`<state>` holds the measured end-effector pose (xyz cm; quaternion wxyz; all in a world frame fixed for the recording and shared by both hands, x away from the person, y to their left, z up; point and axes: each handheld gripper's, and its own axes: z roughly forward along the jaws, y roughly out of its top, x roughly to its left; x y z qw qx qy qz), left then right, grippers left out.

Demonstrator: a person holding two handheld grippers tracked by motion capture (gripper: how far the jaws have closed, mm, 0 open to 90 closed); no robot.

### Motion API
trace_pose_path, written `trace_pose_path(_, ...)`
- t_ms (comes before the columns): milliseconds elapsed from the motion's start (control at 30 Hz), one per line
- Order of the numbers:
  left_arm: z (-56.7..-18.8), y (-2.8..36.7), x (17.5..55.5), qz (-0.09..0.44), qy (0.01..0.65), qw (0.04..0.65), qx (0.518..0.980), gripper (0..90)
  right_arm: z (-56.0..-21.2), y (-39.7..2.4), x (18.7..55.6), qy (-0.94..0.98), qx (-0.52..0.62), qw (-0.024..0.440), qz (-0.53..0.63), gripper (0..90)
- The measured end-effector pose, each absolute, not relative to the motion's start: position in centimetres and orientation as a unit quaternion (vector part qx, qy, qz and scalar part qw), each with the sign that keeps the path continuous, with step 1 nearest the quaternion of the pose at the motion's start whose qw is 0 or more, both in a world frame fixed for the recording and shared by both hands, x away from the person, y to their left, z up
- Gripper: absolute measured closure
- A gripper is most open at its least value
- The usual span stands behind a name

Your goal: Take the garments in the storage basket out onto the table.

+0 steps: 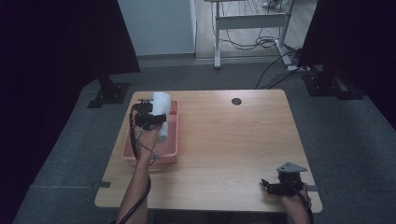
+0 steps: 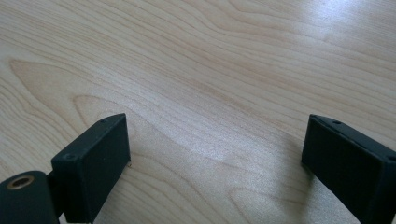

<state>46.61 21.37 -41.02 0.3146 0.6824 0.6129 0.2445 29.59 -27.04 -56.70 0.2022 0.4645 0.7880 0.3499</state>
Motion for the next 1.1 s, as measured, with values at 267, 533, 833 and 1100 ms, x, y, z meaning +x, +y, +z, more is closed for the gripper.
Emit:
trace_pose_path(267,-40.5,20.9,46.2,0.247,0.613,0.32,0.678,32.7,-56.7,-27.0,29.6,0.788,0.464,0.202,0.35,7.3)
trace_pose_path(533,-39.9,20.0,45.8,0.248,0.607,0.325,0.681,32.7,-56.7,-27.0,29.6,0.789,0.463,0.201,0.351,7.8)
trace_pose_path(833,-39.4,19.2,45.4,0.252,0.606,0.325,0.681,32.7,-56.7,-27.1,29.4,0.79,0.46,0.199,0.352,8.1)
trace_pose_path(1100,-39.1,17.9,45.1,0.254,0.595,0.329,0.688,32.7,-56.7,-27.1,29.4,0.79,0.46,0.2,0.352,8.1)
